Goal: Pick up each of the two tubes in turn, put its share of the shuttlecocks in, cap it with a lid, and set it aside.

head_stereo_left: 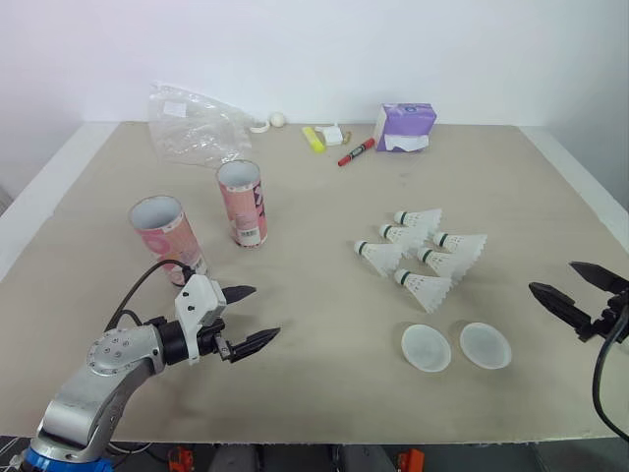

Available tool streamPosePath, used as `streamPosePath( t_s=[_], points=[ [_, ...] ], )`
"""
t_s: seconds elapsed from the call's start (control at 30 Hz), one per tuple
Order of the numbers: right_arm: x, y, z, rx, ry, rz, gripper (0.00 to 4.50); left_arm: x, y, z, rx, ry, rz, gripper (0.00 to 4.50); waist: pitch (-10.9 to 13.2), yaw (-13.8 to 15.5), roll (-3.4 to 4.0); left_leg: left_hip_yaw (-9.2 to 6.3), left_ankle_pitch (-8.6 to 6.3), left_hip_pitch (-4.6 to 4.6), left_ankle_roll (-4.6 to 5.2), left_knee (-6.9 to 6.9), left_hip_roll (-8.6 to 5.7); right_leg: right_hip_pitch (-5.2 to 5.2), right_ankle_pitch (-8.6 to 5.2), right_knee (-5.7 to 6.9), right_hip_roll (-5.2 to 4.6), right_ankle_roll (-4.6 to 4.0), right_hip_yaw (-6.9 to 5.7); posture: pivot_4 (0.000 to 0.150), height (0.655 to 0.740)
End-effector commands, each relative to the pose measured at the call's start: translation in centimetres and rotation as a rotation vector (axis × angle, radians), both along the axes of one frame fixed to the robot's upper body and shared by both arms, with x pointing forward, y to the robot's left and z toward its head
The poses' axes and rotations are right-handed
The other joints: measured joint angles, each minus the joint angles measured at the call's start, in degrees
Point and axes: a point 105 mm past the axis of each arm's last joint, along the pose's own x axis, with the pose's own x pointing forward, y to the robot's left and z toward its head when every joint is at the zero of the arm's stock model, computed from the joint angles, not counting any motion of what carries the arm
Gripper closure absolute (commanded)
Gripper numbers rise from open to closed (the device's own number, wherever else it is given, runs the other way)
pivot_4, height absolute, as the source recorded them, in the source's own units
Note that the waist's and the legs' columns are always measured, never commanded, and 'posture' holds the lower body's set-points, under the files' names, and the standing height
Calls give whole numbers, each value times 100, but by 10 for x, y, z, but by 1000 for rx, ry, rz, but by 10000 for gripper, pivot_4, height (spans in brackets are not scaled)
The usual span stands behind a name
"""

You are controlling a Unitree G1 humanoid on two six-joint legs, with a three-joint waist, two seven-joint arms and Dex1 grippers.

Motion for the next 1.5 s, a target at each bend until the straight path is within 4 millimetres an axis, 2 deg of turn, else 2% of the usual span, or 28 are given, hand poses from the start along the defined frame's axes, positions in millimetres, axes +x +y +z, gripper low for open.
streamPosePath(
  t_s=[0.03, 0.6, 0.77, 0.83, 0.9, 1.0, 1.13, 1.17, 1.23, 1.33, 1.5],
  points=[
    [-1, -3, 15, -29, -42, -3, 698, 2, -2, 8, 17, -46, -23, 0, 0, 0, 0, 0, 0, 0, 0, 0, 0, 0, 0, 0, 0, 0, 0, 1500, 7400],
    [-2, -2, 15, -32, -44, -4, 698, 4, -6, 12, 4, -56, -79, 0, 0, 0, 0, 0, 0, 0, 0, 0, -1, 1, -1, 0, 0, 1, 0, 1500, 7400],
    [-2, 5, 23, -43, -71, 23, 698, 6, -4, 14, -28, -74, -39, 0, 0, -1, 1, 0, 0, 0, 0, 0, -1, 1, -2, 0, -1, 2, 0, 1500, 7400],
    [2, 22, 32, -45, -93, 83, 698, 8, -1, 17, -59, -82, 14, 0, 0, -3, 4, 0, 0, 0, 0, 0, -1, 1, -2, 0, -1, 2, 0, 1500, 7400],
    [6, 50, 41, -51, -112, 181, 698, 7, 3, 20, -85, -106, 78, 0, 0, -32, 5, 0, 0, 2, 0, 0, 0, 1, -1, 1, 0, 2, 0, 1500, 7400],
    [12, 115, 56, 23, -142, 391, 698, 3, 16, 19, -124, -117, 251, 0, 4, -120, 1, -1, 0, 4, 0, 0, 3, 2, -1, 3, 1, 2, 0, 1500, 7400],
    [1, 179, 45, 78, -68, 630, 698, -9, 26, 11, -107, -127, 386, 0, 7, -131, -12, -19, 0, 3, 0, -1, 3, 6, -5, 7, 4, 0, -10, 1500, 7400],
    [-3, 200, 42, 95, -56, 718, 698, -11, 35, 6, -106, -120, 477, 0, 10, -115, -14, -24, 0, 1, 0, -1, 2, 7, -8, 7, 3, -2, -13, 1500, 7400],
    [-7, 227, 39, 113, -51, 837, 698, -13, 50, 0, -97, -114, 626, 0, 15, -124, -23, -27, 0, -3, 0, -1, -3, 5, -10, 6, -1, -1, -14, 1500, 7400],
    [-4, 247, 32, 97, -42, 939, 698, -14, 76, -5, -111, -104, 852, 0, 26, -115, -43, -26, 0, -5, 0, 4, -8, 6, -8, 6, -9, 2, -15, 1500, 7400],
    [2, 256, 26, 61, -39, 995, 698, -15, 108, -15, -129, -66, 1053, 0, 23, -107, -58, -36, 1, -12, 1, 9, -10, 8, -9, 5, -9, 1, -24, 1500, 7400]
  ],
)
